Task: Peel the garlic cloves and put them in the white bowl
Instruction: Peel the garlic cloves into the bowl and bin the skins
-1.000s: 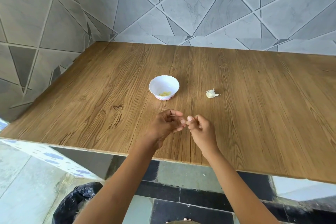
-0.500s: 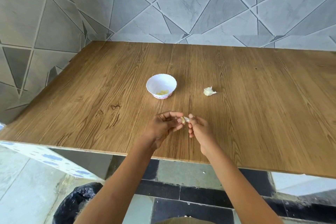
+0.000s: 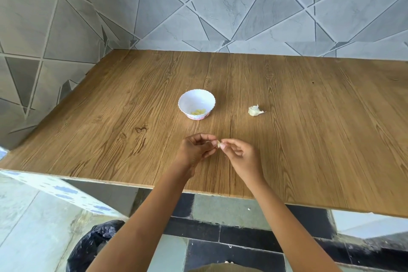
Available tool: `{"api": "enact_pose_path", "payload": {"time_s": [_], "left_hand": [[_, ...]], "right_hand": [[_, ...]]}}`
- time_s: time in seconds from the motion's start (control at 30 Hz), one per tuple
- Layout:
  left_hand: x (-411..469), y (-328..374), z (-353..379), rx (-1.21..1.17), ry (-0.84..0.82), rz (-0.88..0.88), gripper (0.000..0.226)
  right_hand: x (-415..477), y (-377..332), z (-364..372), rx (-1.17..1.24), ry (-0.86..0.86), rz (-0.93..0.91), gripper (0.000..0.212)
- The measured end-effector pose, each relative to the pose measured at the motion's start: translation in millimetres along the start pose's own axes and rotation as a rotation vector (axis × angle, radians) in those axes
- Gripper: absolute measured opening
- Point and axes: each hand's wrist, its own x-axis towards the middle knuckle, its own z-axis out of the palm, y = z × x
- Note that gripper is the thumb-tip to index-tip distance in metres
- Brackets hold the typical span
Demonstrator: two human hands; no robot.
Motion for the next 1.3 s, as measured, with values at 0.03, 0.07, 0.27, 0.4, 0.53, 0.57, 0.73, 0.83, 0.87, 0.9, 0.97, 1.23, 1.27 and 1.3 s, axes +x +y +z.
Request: {"api": "enact_pose_path", "payload": {"time_s": [0.03,0.07,0.27,0.4,0.53,0.57,0.73,0.83,0.87,0.9,0.97,1.23,1.27,1.3], "left_hand": [[0,0,1,0.012,0.004,0.011,0.011],[1,0,2,0.025,0.001,0.020,0.010],[1,3,-1,0.049,-0.043,0.010,0.012],[6,1,-3,0.632,0.042,0.175,0.023],[7,-3,2,1.184,0.076,0.392,0.029],[6,-3,3,1.206,0.080,0.428,0.026],[9,-3,3,1.148,0.088,0.531,0.020],[7,-3,4,1.097,0.162,0.484,0.018],[6,-2,4,1.126,0.177,0.476,0.016],[6,-1,5,1.143,0.171,0.488,0.013],[7,0,4,1.081,0.118,0.513,0.012],[5,6,8,0.715,-0.008,0.296,0.005],[5,6,7,0.673,-0.027,0.262,0.007],[5,7,7,0.623,-0.050,0.219,0.008]], "right_hand": [[0,-2,0,0.043,-0.026,0.024,0.018],[1,-4,0,0.079,-0.040,0.039,0.018],[3,-8,-6,0.345,-0.058,0.258,0.011],[2,-10,-11,0.460,-0.053,0.352,0.011],[4,-11,-11,0.468,-0.026,0.360,0.013],[4,-11,-12,0.465,-0.022,0.355,0.014],[4,-11,-13,0.447,-0.010,0.324,0.014],[5,-10,-13,0.427,-0.004,0.304,0.015],[5,-9,-13,0.426,-0.004,0.304,0.015],[5,-9,-13,0.427,-0.002,0.308,0.015],[5,-8,-12,0.433,0.008,0.322,0.012],[4,-8,-15,0.433,-0.037,0.321,0.007],[4,-8,-16,0.428,-0.053,0.321,0.008],[3,-9,-17,0.427,-0.068,0.324,0.008]]}}
